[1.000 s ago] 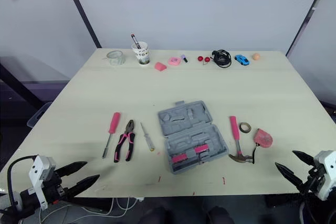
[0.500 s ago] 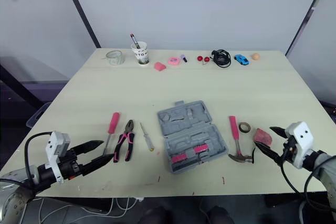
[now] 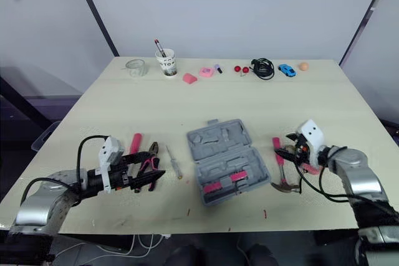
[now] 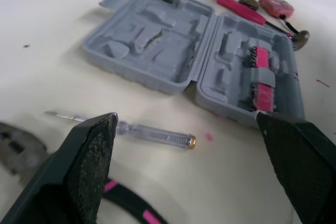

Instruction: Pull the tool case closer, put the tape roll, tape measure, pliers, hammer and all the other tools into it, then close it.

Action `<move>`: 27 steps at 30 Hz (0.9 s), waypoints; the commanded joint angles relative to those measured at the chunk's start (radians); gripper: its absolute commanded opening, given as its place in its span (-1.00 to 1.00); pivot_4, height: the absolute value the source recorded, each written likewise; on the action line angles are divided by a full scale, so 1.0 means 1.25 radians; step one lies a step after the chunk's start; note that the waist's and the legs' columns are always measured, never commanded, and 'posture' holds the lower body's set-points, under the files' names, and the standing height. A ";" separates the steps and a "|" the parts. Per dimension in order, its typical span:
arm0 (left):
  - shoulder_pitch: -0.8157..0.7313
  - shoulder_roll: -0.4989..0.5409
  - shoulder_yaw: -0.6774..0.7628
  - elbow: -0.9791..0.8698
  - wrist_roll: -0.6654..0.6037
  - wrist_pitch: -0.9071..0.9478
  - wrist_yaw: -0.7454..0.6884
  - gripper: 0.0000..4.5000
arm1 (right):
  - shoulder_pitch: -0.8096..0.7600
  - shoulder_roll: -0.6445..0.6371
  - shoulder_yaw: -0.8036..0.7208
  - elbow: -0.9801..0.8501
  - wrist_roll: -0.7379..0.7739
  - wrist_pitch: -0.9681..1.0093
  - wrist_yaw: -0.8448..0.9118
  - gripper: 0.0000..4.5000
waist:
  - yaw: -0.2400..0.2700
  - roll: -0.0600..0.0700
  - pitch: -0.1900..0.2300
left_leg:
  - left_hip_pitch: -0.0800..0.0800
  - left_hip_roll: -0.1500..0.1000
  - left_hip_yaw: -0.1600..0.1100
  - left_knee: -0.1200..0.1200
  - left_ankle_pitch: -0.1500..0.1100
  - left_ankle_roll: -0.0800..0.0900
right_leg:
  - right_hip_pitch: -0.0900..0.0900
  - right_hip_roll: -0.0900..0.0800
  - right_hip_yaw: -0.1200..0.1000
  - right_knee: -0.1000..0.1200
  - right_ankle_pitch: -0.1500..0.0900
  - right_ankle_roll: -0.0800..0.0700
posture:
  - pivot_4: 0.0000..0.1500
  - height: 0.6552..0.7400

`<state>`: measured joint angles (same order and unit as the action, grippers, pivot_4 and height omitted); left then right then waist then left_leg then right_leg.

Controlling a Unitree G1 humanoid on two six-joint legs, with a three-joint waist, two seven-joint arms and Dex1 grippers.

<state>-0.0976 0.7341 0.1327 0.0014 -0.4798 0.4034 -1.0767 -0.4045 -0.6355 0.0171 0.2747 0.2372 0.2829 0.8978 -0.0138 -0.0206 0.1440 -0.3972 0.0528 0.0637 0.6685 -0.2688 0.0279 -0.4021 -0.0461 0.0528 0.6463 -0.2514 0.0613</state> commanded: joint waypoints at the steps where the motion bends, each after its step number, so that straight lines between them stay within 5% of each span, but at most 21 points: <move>1: -0.040 -0.008 -0.039 0.039 0.026 -0.015 -0.020 0.77 | -0.061 0.020 0.031 0.053 -0.034 -0.031 0.015 0.03 | 0.000 0.000 0.000 | 0.000 0.000 0.000 0.000 0.000 0.000 | 0.000 0.000 0.000 0.000 0.000 0.000 | 1.00 1.00; 2: -0.052 -0.012 -0.046 0.053 0.031 -0.018 -0.023 0.57 | -0.077 0.027 0.041 0.073 -0.044 -0.039 0.021 -0.33 | 0.000 0.000 0.000 | 0.000 0.000 0.000 0.000 0.000 0.000 | 0.000 0.000 0.000 0.000 0.000 0.000 | 1.00 1.00; 5: -0.084 -0.023 -0.068 0.082 0.045 -0.027 -0.030 0.02 | -0.125 0.048 0.066 0.130 -0.074 -0.070 0.027 -0.89 | 0.000 0.000 0.000 | 0.000 0.000 0.000 0.000 0.000 0.000 | 0.000 0.000 0.000 0.000 0.000 0.000 | 1.00 1.00; 10: -0.122 -0.035 -0.105 0.123 0.073 -0.036 -0.048 -0.93 | -0.177 0.081 0.095 0.205 -0.110 -0.099 0.035 -1.00 | 0.000 0.000 0.000 | 0.000 0.000 0.000 0.000 0.000 0.000 | 0.000 0.000 0.000 0.000 0.000 0.000 | 1.00 1.00; 27: -0.243 -0.087 -0.220 0.257 0.170 -0.040 -0.091 -0.98 | -0.288 0.163 0.156 0.428 -0.225 -0.212 0.053 -1.00 | -0.003 0.000 0.000 | 0.000 0.000 -0.001 0.000 0.000 0.000 | 0.000 0.001 0.000 0.002 0.000 0.000 | 1.00 1.00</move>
<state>-0.3893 0.6269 -0.1385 0.3244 -0.2729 0.3648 -1.1782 -0.7363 -0.4307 0.2158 0.8096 -0.0406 0.0376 0.9563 -0.0180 -0.0206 0.1442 -0.3974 0.0526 0.0631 0.6688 -0.2686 0.0277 -0.4027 -0.0453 0.0527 0.6498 -0.2510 0.0618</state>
